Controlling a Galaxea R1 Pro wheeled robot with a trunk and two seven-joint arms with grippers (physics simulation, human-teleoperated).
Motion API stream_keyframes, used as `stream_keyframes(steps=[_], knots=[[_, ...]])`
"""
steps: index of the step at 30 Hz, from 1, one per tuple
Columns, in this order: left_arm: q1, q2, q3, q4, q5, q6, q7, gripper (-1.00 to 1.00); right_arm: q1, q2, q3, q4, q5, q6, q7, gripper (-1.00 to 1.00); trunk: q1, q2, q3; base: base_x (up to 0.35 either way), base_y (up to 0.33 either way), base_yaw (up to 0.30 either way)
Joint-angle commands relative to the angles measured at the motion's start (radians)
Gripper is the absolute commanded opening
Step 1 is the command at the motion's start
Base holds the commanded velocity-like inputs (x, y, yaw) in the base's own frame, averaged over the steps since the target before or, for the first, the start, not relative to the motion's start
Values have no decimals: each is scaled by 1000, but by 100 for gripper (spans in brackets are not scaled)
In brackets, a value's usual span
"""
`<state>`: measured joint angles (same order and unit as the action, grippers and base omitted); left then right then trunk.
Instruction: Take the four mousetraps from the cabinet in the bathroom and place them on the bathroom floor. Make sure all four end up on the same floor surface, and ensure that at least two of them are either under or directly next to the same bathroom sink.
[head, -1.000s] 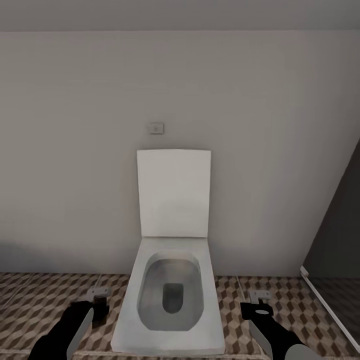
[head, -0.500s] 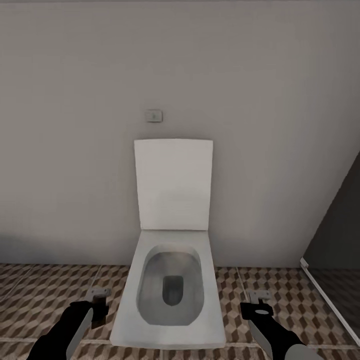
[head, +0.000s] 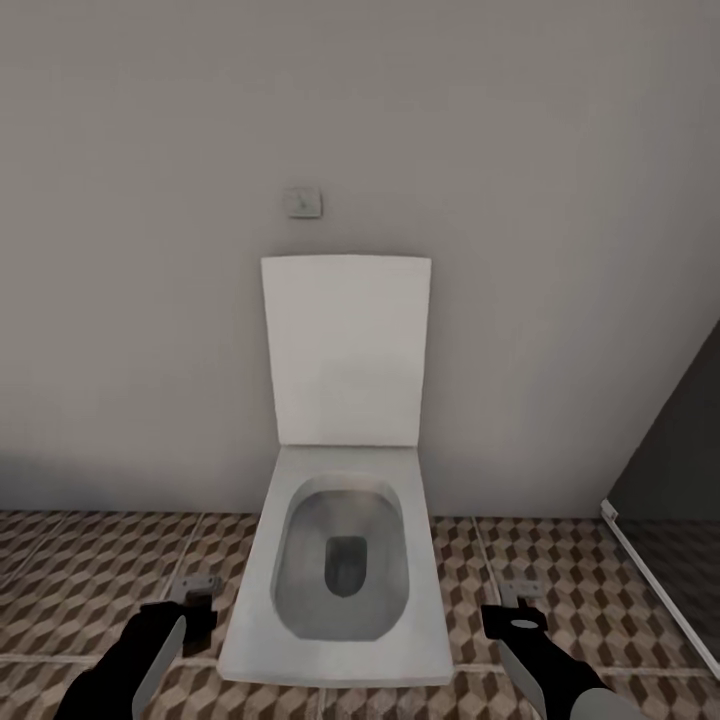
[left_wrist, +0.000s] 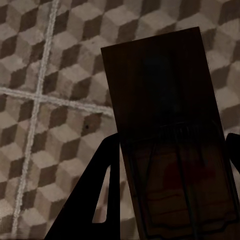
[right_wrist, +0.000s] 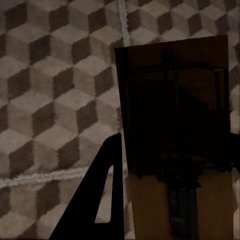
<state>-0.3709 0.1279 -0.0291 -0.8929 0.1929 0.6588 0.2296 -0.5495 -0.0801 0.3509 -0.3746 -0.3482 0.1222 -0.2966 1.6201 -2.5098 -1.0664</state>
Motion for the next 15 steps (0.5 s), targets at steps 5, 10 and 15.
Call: stream_keyframes(steps=[5,10,15], knots=[[0,1,-3,-1,9,4,10,-100,0,-1,8,-3,-6,7,-4,-100,2,-2,-20,0,0,0],[0,1,-3,-1,9,4,10,-100,0,0,9,-3,-6,7,-4,-100,4,-3,-40,0,0,0],[0,1,-3,-1,8,4,10,-100,0,0,10,-3,-6,7,-4,-100,6,-4,-59,0,0,0]])
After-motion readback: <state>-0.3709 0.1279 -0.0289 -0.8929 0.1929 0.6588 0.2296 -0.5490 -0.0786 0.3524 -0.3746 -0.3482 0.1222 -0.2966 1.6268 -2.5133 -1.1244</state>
